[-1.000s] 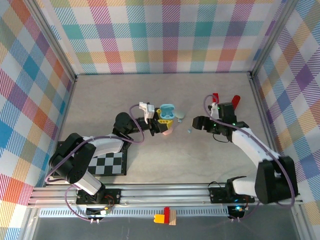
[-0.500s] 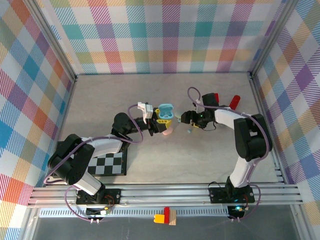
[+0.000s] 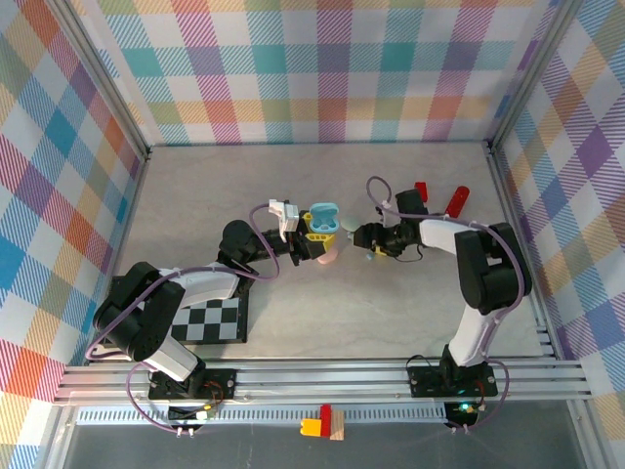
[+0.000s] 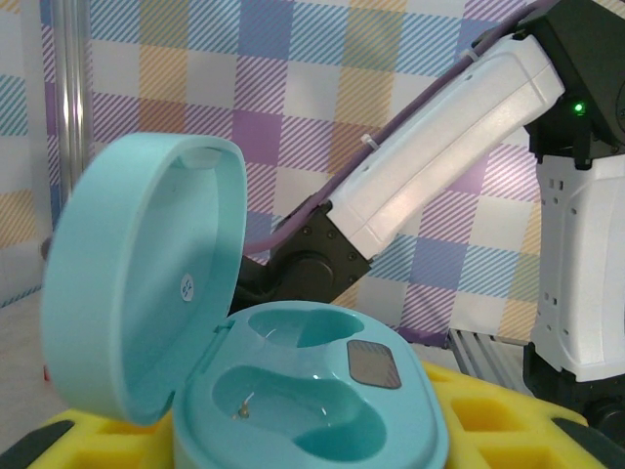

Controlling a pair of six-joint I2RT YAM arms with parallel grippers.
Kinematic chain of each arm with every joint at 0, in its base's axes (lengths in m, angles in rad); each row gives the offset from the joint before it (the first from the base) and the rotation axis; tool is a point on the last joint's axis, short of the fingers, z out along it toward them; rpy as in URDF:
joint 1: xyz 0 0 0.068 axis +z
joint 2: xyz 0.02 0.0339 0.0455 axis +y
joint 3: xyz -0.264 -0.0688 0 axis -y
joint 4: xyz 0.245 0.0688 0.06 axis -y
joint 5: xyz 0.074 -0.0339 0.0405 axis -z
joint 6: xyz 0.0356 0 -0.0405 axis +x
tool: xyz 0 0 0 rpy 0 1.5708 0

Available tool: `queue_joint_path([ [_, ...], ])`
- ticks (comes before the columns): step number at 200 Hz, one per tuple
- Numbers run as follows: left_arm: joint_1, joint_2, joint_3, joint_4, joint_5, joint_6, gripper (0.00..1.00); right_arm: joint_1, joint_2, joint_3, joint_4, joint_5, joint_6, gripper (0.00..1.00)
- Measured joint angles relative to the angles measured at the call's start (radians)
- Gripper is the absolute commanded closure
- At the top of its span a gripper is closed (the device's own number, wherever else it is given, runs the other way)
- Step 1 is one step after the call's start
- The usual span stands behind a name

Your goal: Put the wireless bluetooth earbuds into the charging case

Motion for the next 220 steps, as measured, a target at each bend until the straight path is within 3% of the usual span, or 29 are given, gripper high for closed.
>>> queue_joint_path([
  [99, 0.000, 0.000, 0.000, 0.000, 0.000, 0.000, 0.57, 0.037, -0.122, -0.102, -0.056, -0.038, 0.006, 0.27],
  [139, 0.000, 0.000, 0.000, 0.000, 0.000, 0.000, 0.57, 0.045, -0.198, -0.103, -0.081, 0.014, 0.008, 0.28],
  [220, 0.000, -0.015, 0.000, 0.000, -0.001, 0.000, 0.57, 0.043, 0.000, 0.064, -0.114, 0.014, -0.031, 0.29],
])
